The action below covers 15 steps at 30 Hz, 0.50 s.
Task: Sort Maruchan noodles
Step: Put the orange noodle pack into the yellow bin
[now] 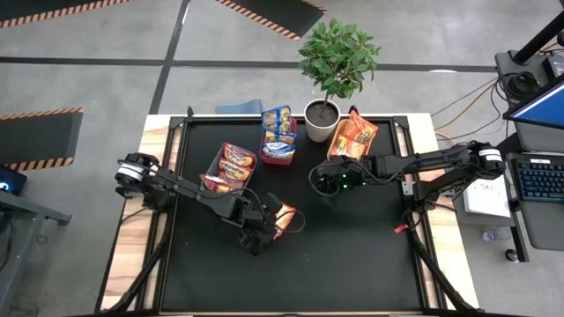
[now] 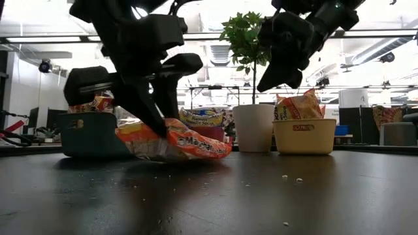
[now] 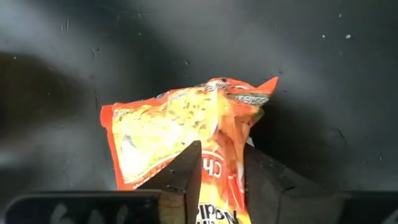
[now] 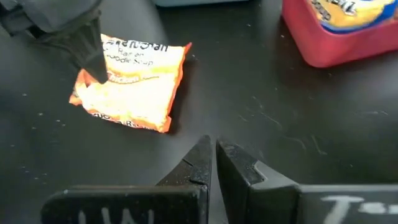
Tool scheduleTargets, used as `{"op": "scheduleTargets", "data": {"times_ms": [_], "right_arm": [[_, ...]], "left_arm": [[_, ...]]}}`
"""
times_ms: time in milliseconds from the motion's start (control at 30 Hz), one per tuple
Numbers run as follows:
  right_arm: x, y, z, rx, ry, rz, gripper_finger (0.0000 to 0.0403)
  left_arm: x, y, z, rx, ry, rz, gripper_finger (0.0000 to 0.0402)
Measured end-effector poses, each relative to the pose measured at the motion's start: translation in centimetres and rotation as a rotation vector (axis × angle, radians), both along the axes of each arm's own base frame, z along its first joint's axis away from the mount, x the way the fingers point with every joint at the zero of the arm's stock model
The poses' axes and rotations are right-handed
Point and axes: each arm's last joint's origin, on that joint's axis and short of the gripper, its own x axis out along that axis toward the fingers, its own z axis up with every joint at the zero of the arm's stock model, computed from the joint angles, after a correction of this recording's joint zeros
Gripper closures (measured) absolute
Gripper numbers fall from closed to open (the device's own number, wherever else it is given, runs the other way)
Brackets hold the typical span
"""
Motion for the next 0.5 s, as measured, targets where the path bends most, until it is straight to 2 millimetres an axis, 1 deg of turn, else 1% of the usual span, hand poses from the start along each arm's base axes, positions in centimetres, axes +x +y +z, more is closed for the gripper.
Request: {"op": "scheduleTargets", "data": {"times_ms": [133, 267, 500], "right_arm": [[-0.1, 0.0, -0.2, 0.001, 0.007, -0.021, 0.0390], [-0.1, 0.2, -0.2, 0.001, 0.007, -0.014, 0.0390], [-0.1, 0.3, -0.2, -0.014, 0.007, -0.024, 0.0390]], "left_arm": [[0.1, 0.5, 0.0, -0.013, 0.006, 0.005, 0.0300], [-0.4, 0.7, 0.4, 0.022, 0.031, -0.009, 0.0283], [-1.4, 1.2, 1.4, 0.084, 0.060, 0.032, 0.0276]]}}
